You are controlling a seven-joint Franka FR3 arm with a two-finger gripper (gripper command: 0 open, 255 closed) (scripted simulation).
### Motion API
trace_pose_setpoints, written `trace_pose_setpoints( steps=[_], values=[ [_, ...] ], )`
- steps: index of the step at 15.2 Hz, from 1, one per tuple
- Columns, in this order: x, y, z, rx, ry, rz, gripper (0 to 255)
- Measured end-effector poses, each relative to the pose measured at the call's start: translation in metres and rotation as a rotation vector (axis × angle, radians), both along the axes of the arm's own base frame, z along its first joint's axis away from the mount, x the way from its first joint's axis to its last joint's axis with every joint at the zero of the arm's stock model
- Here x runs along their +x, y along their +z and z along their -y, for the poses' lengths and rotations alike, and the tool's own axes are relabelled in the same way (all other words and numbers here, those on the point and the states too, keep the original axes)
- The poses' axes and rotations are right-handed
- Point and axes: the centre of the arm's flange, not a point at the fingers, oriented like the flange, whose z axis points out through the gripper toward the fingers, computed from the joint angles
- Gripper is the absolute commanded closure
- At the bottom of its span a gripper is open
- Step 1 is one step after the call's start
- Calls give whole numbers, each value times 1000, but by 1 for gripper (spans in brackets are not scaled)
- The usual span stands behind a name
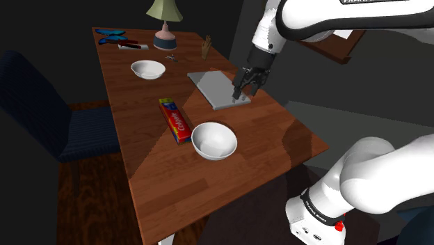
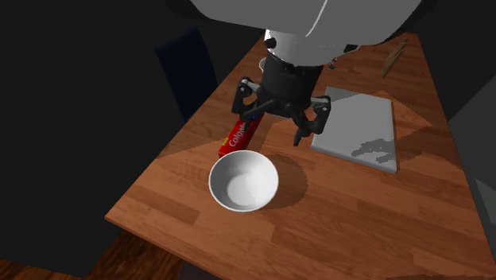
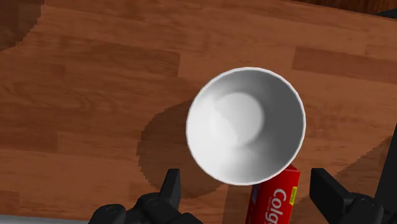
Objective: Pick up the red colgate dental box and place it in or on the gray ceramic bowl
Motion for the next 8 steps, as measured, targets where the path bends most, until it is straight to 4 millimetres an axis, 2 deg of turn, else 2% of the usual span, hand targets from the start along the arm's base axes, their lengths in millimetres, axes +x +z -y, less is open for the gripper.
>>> trace_pose_setpoints(
  steps=[2,8],
  values=[
    [20,-16,-3,-8,6,0,0],
    [80,-64,-30,-30,24,0,0]
  ],
)
